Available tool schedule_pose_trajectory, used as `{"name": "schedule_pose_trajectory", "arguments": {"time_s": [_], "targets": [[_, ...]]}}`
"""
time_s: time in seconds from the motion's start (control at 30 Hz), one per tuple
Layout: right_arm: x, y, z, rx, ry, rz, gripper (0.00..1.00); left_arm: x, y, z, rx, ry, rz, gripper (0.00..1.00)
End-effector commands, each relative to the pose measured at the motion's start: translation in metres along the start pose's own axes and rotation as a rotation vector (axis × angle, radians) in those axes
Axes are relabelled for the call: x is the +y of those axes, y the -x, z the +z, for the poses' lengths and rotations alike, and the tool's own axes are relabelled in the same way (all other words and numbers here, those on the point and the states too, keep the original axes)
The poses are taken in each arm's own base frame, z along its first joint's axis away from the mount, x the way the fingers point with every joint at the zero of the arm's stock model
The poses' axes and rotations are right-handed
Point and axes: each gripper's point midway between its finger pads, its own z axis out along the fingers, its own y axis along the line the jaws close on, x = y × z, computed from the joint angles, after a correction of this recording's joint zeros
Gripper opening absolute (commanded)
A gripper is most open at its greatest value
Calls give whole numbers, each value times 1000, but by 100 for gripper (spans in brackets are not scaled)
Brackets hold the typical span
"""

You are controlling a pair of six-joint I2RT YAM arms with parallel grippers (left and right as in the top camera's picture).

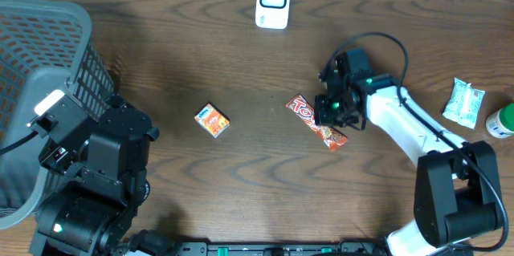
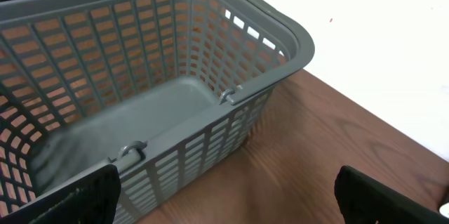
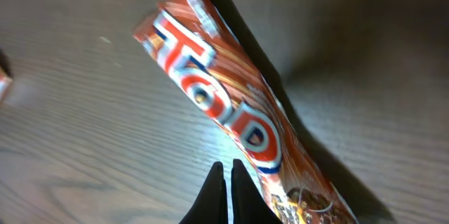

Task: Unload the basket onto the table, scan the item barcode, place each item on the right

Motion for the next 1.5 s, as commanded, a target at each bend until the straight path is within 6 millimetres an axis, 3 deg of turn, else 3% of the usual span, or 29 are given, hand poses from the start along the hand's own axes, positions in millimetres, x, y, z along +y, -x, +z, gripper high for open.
{"name": "schedule_pose_trajectory", "arguments": {"time_s": [0.0, 0.13, 0.27, 0.4, 0.53, 0.6, 0.7, 0.9, 1.2, 1.33, 1.47], "targets": [[-8, -18, 13, 40, -23, 48, 1, 2, 6, -2, -12, 5, -17, 98], [-24, -31, 23, 47, -78, 102, 1, 2, 6, -2, -12, 5, -17, 98], [-21, -29, 23, 39, -60, 104, 1, 2, 6, -2, -12, 5, -17, 98], [-3, -10, 7, -13, -2, 67, 1, 2, 6, -2, -12, 5, -17, 98], [17, 20, -26, -127, 39, 25, 1, 2, 6, -2, -12, 5, -17, 98], [19, 32, -39, -182, 22, 14, 1, 2, 6, -2, -12, 5, -17, 98], [10, 36, -42, -209, -31, 16, 1, 2, 6, -2, -12, 5, -17, 98], [-1, 22, -15, -130, -71, 27, 1, 2, 6, -2, -12, 5, -17, 98], [-6, -23, 47, 84, -121, 15, 1, 2, 6, -2, -12, 5, -17, 98], [-2, -29, 57, 104, -127, -7, 1, 2, 6, -2, -12, 5, -17, 98], [8, -14, 45, 53, -111, -24, 1, 2, 6, -2, -12, 5, -17, 98]]}}
